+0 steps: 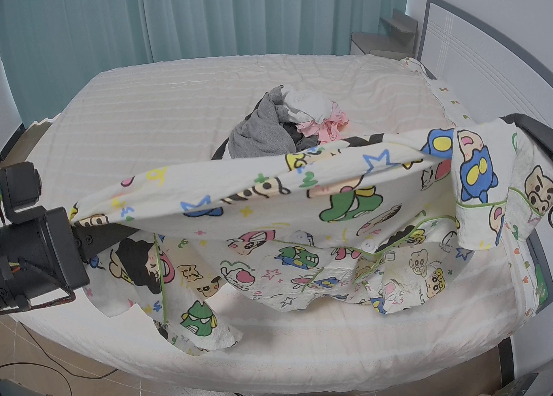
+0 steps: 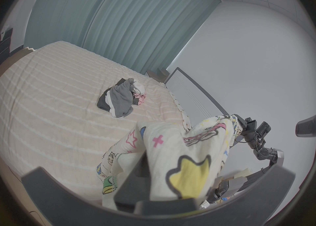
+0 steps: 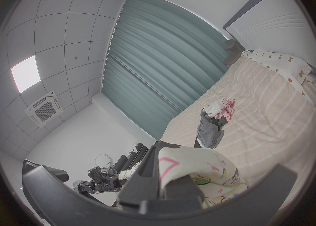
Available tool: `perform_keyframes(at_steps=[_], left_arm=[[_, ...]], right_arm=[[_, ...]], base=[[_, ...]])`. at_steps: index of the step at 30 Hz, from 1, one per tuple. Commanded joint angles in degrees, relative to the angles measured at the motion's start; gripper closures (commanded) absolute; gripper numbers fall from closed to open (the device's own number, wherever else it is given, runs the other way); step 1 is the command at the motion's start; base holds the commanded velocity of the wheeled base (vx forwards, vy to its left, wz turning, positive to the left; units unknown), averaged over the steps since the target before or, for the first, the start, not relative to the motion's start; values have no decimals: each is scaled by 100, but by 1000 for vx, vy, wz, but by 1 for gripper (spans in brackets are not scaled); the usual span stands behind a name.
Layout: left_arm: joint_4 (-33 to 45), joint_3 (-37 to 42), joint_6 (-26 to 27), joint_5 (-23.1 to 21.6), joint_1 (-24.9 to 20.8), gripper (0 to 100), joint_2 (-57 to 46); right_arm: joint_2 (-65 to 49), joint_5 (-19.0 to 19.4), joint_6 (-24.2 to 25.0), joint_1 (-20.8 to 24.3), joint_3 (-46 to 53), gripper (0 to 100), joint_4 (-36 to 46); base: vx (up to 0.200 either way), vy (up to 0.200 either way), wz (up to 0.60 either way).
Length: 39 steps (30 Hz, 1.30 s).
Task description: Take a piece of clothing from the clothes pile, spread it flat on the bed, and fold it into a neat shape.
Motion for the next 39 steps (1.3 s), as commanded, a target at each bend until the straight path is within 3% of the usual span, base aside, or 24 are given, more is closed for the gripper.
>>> perform_keyframes(at_steps=[1, 23, 30, 39], left_arm=[[-1, 11, 10, -5, 1, 100, -89], [34, 125, 54, 4, 9, 100, -520], [16, 248, 432, 4, 335, 100, -643], [16, 301, 449, 4, 379, 100, -748]], right_arm=[[15, 57, 1, 0, -3, 100, 4], [32, 74, 1, 175, -38, 100, 13], [129, 74, 1, 281, -117, 100, 13], [190, 74, -8, 351, -144, 100, 13]], base=[[0, 200, 0], [0, 200, 0], [0, 200, 0], [0, 200, 0]])
